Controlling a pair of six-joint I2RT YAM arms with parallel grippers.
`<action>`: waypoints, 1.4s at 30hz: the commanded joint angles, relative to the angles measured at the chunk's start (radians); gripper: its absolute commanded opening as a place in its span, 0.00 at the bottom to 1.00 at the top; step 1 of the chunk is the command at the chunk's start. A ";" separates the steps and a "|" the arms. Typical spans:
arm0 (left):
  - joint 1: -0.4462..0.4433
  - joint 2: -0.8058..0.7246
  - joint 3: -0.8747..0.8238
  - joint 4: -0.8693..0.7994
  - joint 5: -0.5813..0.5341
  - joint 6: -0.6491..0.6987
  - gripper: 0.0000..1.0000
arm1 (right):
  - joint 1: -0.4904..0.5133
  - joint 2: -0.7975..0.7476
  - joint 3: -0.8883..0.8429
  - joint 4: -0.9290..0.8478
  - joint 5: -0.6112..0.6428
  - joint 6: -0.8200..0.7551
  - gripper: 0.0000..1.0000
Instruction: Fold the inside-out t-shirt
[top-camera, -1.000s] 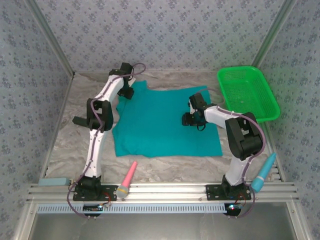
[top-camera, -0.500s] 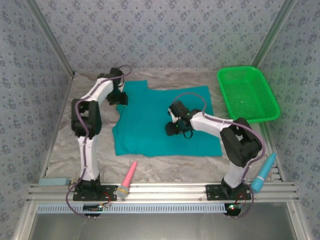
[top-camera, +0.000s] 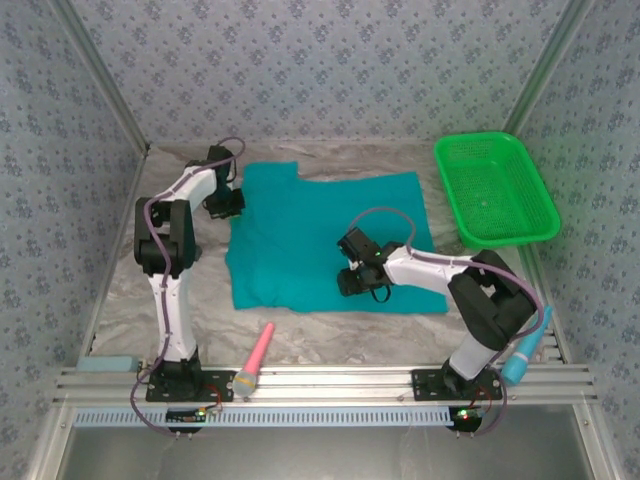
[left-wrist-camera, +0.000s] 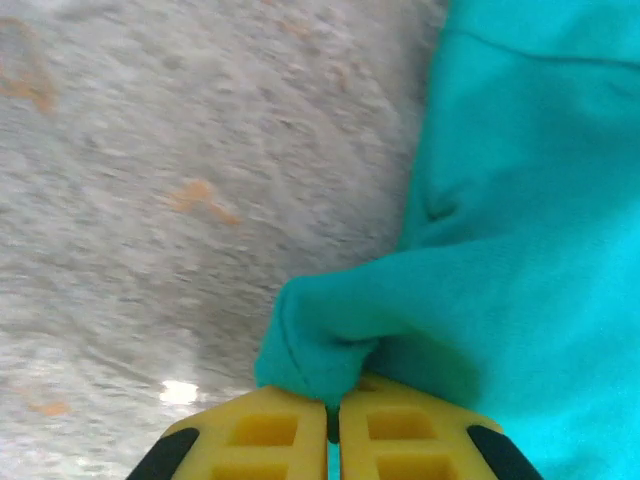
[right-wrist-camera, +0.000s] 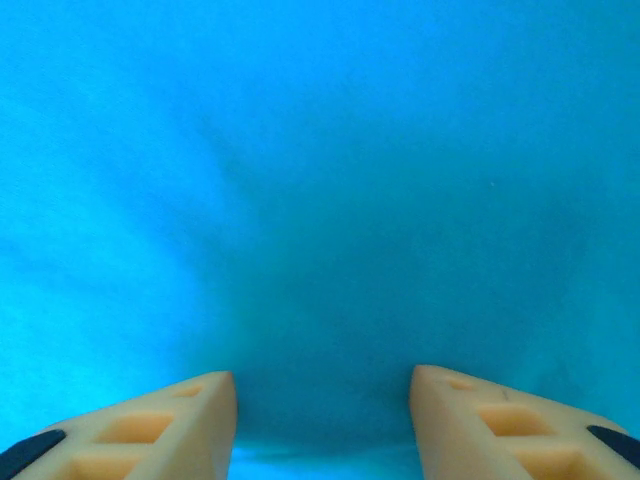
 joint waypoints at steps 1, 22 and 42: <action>0.041 0.046 0.041 -0.069 -0.100 0.015 0.13 | -0.022 -0.026 -0.063 -0.093 0.068 0.023 0.50; -0.112 -0.448 -0.441 0.026 0.228 -0.134 0.38 | 0.291 0.014 0.187 0.081 -0.070 -0.515 0.66; -0.227 -0.649 -0.818 0.060 0.105 -0.218 0.00 | 0.235 0.156 0.302 0.094 -0.344 -0.444 0.04</action>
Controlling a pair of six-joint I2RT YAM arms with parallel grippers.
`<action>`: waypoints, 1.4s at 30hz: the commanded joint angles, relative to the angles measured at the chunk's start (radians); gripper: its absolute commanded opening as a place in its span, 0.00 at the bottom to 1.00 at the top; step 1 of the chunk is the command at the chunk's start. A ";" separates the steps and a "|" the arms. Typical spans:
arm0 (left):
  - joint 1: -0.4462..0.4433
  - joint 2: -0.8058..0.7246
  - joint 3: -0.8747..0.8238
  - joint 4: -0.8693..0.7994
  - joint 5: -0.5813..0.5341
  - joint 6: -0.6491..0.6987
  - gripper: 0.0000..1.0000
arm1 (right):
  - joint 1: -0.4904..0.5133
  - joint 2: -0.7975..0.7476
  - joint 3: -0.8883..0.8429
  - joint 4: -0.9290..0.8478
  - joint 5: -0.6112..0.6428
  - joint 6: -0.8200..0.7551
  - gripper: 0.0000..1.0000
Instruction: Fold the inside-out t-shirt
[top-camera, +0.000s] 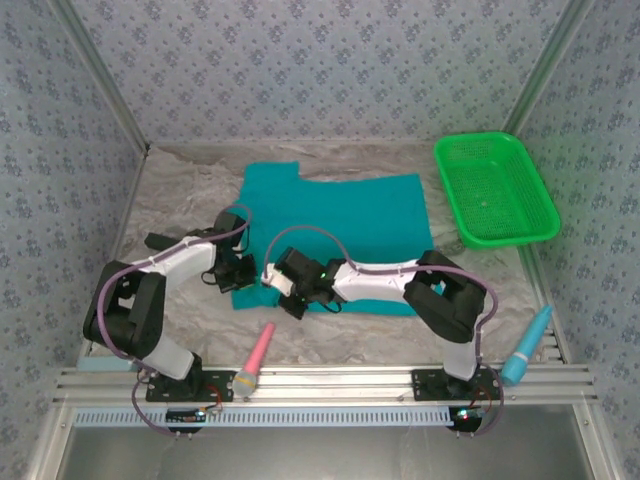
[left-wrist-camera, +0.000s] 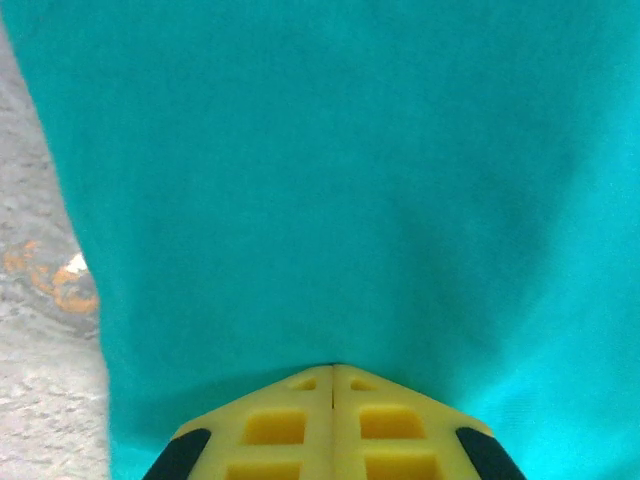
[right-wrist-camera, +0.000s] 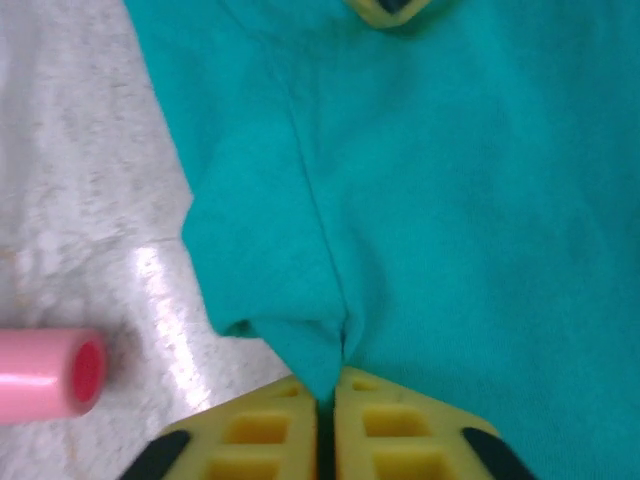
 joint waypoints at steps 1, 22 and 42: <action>0.007 0.010 0.092 -0.137 -0.082 0.118 0.00 | -0.110 -0.065 0.035 -0.099 -0.195 0.023 0.04; -0.030 -0.043 0.031 0.093 0.066 0.077 0.39 | -0.295 -0.097 -0.002 -0.021 0.009 0.071 0.54; 0.147 0.112 0.113 0.112 0.030 0.080 0.06 | -0.045 0.105 0.017 0.185 0.271 -0.304 0.54</action>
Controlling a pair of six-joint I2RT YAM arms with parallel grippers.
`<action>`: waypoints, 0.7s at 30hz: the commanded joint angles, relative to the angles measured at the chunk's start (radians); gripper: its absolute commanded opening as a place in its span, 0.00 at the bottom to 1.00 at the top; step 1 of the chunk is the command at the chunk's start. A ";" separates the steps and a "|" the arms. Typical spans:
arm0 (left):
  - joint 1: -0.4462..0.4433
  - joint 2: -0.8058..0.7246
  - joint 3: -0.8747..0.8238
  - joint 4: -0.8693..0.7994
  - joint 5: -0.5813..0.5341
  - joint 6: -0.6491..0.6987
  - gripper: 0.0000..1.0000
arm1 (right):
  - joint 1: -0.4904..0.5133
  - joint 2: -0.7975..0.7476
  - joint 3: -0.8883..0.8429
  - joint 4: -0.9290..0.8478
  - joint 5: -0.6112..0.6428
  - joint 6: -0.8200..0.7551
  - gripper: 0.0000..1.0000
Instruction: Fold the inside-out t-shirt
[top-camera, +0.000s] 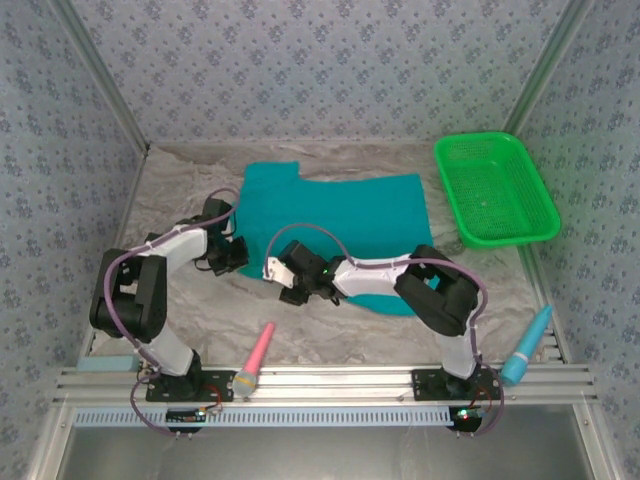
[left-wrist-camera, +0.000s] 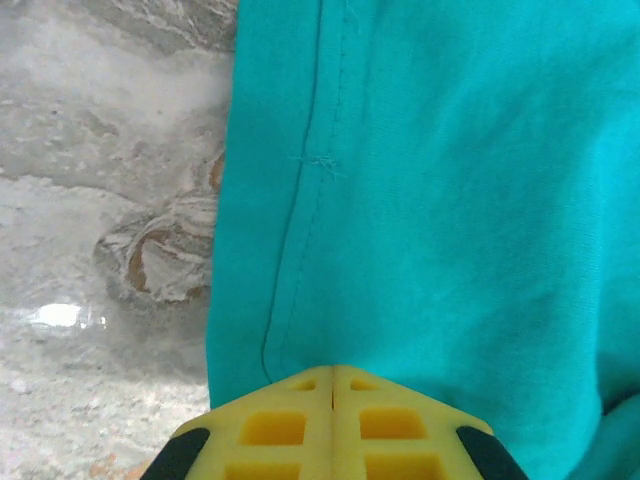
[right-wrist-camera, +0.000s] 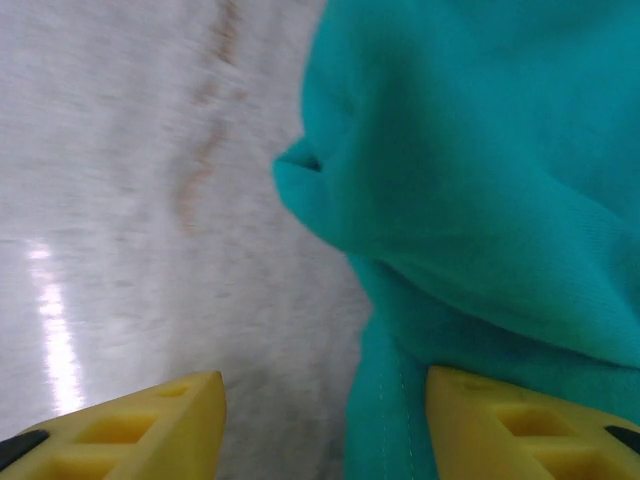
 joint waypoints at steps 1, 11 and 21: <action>0.014 0.027 0.036 0.001 -0.010 0.019 0.07 | -0.012 0.038 0.030 0.015 0.094 -0.031 0.51; 0.051 0.077 0.053 0.000 -0.050 0.045 0.06 | 0.016 0.000 0.003 0.023 0.103 -0.108 0.00; 0.059 0.108 0.120 -0.049 -0.073 0.088 0.05 | 0.033 -0.208 0.008 -0.122 -0.161 -0.107 0.00</action>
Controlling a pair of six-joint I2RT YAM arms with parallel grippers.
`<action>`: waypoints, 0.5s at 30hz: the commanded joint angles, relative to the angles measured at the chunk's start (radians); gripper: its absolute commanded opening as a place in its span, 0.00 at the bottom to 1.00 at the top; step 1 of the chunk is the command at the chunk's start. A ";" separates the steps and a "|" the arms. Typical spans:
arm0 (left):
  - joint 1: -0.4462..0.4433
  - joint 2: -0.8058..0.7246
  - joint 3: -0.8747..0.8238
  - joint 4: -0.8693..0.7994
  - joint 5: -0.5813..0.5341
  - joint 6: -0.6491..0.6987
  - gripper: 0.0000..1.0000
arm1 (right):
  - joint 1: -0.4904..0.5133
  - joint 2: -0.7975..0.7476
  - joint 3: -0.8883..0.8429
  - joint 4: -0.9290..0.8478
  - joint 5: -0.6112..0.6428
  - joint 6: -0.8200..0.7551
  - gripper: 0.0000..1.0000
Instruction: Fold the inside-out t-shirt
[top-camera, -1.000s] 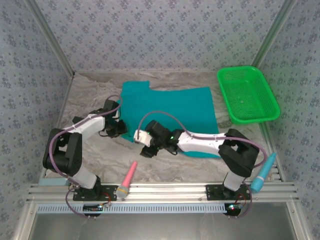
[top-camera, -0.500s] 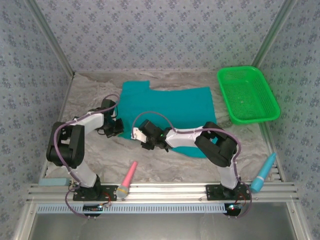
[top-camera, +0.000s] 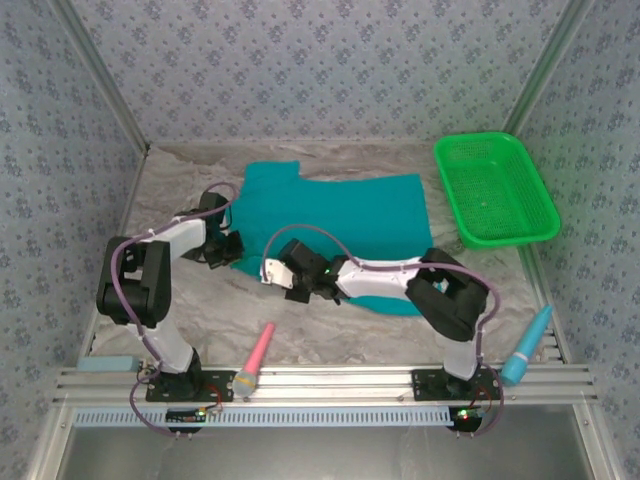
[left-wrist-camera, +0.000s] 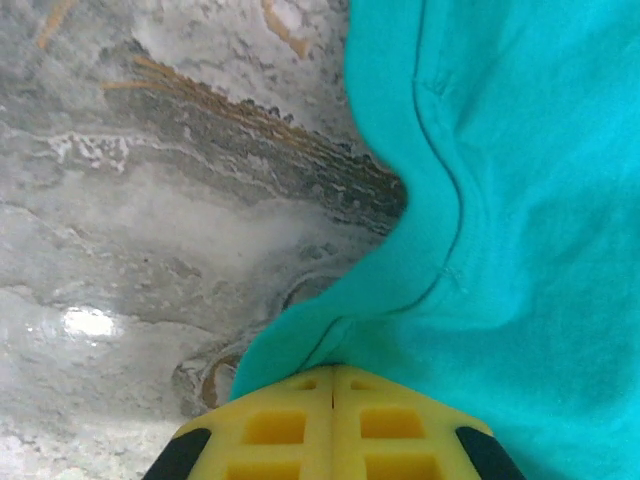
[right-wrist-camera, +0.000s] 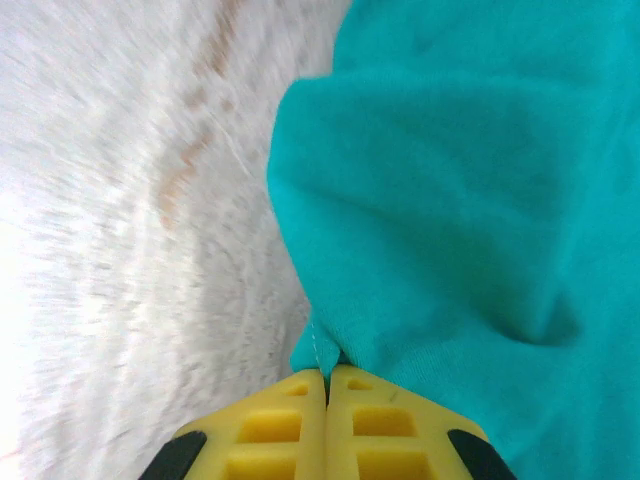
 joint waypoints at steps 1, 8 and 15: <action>0.007 0.018 0.049 -0.049 -0.023 0.044 0.05 | 0.013 -0.121 0.010 -0.088 -0.181 0.025 0.00; 0.038 0.005 0.055 -0.070 -0.052 0.083 0.05 | 0.080 -0.209 -0.054 -0.173 -0.330 0.111 0.01; 0.065 -0.050 0.027 -0.084 -0.042 0.096 0.19 | 0.084 -0.232 -0.133 -0.174 -0.265 0.197 0.50</action>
